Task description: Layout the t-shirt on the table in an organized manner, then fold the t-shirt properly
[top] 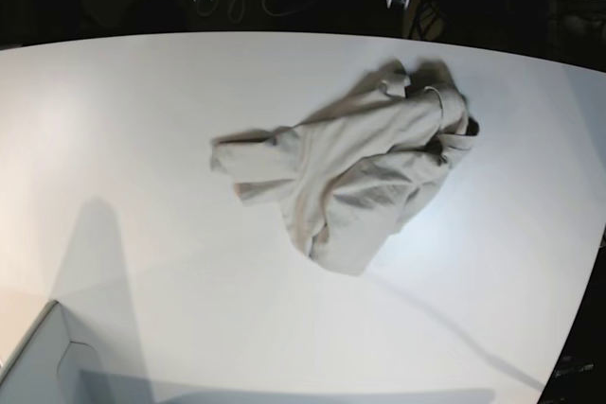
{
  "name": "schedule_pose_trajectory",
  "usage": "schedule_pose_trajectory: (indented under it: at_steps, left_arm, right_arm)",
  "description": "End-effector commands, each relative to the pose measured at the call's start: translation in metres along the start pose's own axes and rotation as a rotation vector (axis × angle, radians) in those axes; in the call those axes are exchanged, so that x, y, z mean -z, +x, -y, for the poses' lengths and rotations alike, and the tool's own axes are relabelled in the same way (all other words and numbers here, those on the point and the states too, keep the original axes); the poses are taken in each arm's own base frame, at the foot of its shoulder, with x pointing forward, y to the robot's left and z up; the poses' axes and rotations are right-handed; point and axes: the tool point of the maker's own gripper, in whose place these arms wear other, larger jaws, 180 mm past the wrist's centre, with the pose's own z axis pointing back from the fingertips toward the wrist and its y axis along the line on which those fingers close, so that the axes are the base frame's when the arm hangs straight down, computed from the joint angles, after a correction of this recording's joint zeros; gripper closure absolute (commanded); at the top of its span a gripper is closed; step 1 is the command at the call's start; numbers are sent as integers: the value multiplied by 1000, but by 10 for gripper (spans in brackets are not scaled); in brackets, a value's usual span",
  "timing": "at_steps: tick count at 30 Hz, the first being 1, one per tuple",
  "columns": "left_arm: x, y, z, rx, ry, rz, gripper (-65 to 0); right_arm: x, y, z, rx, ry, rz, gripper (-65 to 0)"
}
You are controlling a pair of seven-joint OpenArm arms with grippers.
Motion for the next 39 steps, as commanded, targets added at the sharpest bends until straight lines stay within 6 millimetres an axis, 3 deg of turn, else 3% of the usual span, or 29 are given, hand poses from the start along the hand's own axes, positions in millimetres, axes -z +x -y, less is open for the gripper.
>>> schedule_pose_trajectory:
  at_steps: [1,31,39]
  left_arm:
    - [0,1,-1,-4,9,-2,0]
    - [0,1,-1,-1,9,-2,0]
    - [-1,-16,0,-4,8,-29,0]
  right_arm:
    - [0,-3,-6,2,24,-7,0]
    - [0,-3,-6,2,24,-7,0]
    - [0,-3,-6,2,24,-7,0]
